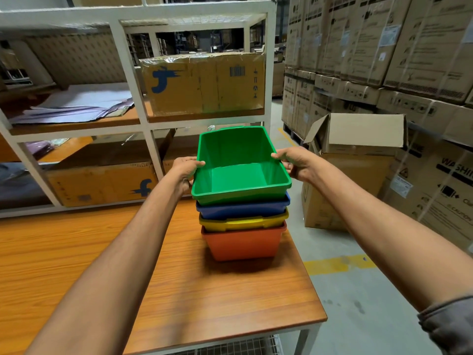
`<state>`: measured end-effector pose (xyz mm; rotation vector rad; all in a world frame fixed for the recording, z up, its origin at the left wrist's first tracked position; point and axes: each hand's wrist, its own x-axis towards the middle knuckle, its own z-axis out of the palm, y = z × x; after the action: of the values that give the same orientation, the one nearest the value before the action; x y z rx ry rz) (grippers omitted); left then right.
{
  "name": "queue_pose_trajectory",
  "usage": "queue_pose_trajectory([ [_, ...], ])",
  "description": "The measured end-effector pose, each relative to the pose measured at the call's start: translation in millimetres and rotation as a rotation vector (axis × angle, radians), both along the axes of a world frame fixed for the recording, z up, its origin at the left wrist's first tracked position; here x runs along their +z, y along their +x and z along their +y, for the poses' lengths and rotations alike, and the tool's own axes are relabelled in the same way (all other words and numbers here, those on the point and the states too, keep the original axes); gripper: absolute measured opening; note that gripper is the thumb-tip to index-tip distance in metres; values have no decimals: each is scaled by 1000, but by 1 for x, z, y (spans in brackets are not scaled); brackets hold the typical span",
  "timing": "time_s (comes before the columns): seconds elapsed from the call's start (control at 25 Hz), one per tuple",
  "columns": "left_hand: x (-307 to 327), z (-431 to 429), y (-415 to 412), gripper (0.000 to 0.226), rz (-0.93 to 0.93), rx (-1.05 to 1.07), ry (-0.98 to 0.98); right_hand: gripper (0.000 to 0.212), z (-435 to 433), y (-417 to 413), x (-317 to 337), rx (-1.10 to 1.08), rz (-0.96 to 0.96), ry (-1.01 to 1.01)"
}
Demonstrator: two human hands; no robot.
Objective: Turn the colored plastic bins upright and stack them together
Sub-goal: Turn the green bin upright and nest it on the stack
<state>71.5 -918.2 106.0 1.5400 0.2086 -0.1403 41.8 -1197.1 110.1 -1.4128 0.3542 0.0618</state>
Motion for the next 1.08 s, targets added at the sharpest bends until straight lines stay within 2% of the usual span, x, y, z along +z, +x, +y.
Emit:
queue_pose_trajectory([
  [0.44,-9,-1,2,30,54,-51,71,36,-3,10,-22,-39,88,-73],
  [0.68,2,-6,8,26,-22,11,112,24,-1,9,-5,-103,16,-8],
  [0.88,42,-7,0,34,-130,9,-17,26,-7,2,32,-48,-93,57],
  [1.08,85,-5,-13,31,-252,-21,-131,16,-11,-5,73,-87,-223,-93],
])
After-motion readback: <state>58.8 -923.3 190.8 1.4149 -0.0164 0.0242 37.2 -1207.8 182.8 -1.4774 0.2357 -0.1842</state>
